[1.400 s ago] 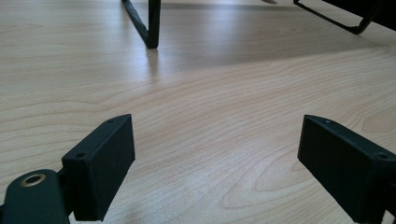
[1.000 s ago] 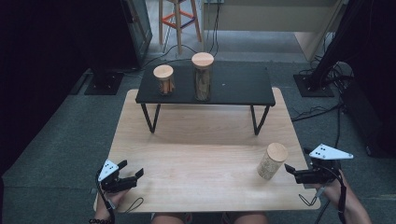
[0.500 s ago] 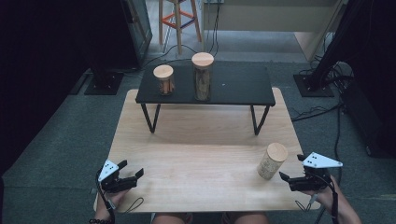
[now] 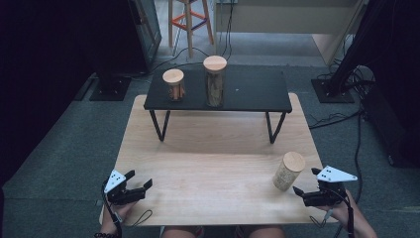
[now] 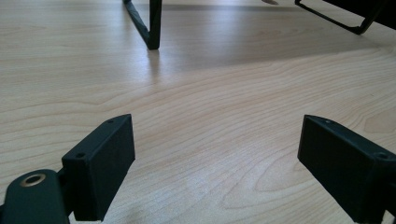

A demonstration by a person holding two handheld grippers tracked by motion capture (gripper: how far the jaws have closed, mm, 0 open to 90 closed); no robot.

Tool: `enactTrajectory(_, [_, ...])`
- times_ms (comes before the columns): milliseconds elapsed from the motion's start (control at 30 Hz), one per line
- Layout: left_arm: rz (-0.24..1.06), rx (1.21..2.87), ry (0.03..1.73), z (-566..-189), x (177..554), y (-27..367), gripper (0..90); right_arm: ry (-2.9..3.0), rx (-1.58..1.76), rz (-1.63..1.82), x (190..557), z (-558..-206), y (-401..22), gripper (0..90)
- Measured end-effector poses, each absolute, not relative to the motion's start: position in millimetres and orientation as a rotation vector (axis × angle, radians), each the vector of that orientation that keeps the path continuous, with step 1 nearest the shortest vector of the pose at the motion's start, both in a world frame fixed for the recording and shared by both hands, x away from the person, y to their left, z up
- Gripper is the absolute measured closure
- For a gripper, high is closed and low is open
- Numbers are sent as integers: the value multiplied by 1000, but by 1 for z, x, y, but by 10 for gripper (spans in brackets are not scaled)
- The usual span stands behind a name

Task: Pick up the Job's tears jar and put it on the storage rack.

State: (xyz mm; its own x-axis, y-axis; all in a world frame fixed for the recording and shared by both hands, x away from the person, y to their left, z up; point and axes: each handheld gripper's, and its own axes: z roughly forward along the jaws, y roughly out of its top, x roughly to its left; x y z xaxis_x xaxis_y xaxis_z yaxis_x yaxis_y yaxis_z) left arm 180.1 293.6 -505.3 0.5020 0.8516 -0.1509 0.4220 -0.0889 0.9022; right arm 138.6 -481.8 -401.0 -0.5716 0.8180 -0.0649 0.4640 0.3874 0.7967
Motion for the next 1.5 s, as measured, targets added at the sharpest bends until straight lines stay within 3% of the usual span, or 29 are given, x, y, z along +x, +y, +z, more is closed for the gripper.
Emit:
enactTrajectory(800, [516, 1702, 1077, -506, 179, 295, 112, 2221, 1067, 1053, 160, -387, -458, 35])
enactTrajectory(1500, [511, 1700, 1075, -506, 180, 296, 112, 2218, 1152, 1012, 188, -369, -449, 150])
